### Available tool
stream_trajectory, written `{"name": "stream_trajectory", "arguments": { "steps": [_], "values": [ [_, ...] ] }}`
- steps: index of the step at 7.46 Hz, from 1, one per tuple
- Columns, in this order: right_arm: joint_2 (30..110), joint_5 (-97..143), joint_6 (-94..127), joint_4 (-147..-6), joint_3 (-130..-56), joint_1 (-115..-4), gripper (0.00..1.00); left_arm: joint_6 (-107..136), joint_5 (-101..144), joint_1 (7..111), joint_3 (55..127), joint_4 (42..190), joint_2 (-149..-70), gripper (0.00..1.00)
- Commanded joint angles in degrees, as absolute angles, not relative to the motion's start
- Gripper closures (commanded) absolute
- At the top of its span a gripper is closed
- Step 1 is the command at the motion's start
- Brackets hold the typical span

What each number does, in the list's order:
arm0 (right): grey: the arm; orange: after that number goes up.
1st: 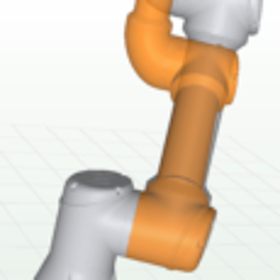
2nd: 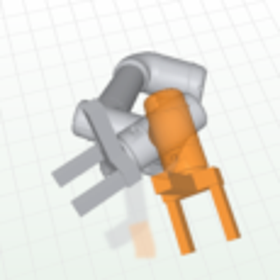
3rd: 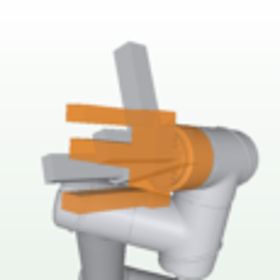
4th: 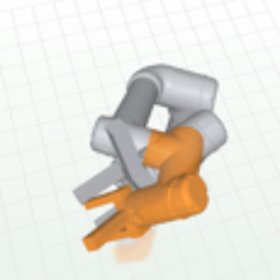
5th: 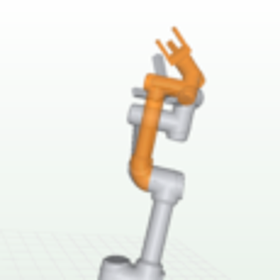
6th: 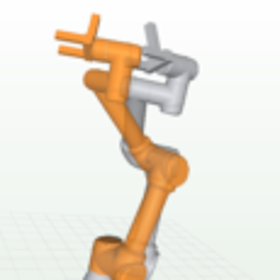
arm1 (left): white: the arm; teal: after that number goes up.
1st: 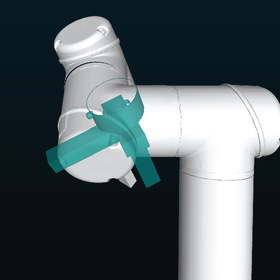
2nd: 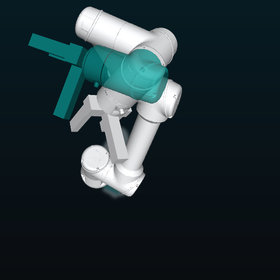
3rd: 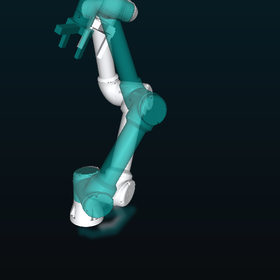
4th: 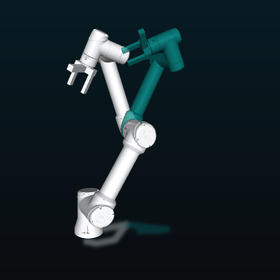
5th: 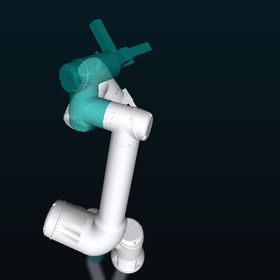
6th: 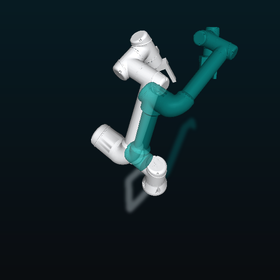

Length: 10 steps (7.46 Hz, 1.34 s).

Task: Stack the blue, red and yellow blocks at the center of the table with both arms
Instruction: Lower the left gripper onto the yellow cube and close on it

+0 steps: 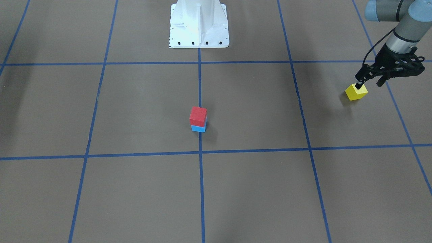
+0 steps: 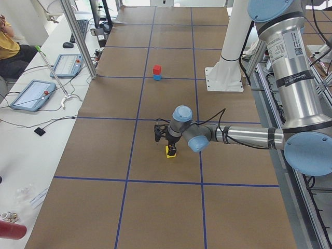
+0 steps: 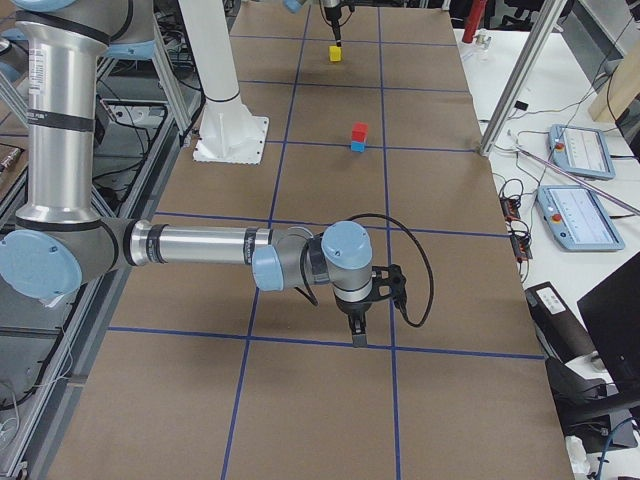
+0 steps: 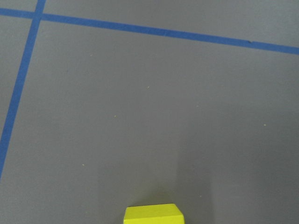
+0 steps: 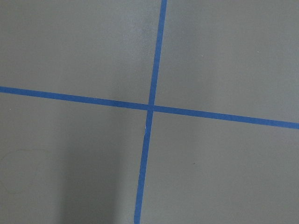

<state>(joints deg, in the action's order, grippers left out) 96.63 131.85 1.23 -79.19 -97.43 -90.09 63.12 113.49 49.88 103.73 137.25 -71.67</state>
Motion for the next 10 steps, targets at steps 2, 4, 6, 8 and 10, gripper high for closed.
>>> {"name": "stream_trajectory", "arguments": {
  "steps": [2, 4, 6, 8, 10],
  "values": [
    [96.59, 131.84, 1.23, -79.19, -97.30, -90.09, 0.00, 63.90, 111.28, 45.80, 102.93, 137.37, -71.63, 0.00],
    [96.59, 131.75, 1.14, -79.10, -97.38, -90.09, 0.00, 63.90, 110.48, 44.56, 101.78, 137.37, -71.89, 0.02],
    [96.50, 131.66, 1.14, -79.10, -97.38, -90.09, 0.00, 63.55, 110.48, 44.21, 100.99, 137.37, -72.24, 0.06],
    [96.50, 131.66, 1.14, -79.10, -97.38, -90.09, 0.00, 63.28, 108.64, 43.33, 100.63, 137.37, -72.33, 0.24],
    [96.50, 131.66, 1.14, -79.10, -97.29, -90.09, 0.00, 60.83, 108.37, 42.71, 100.46, 137.29, -72.68, 0.94]
  ]
}}
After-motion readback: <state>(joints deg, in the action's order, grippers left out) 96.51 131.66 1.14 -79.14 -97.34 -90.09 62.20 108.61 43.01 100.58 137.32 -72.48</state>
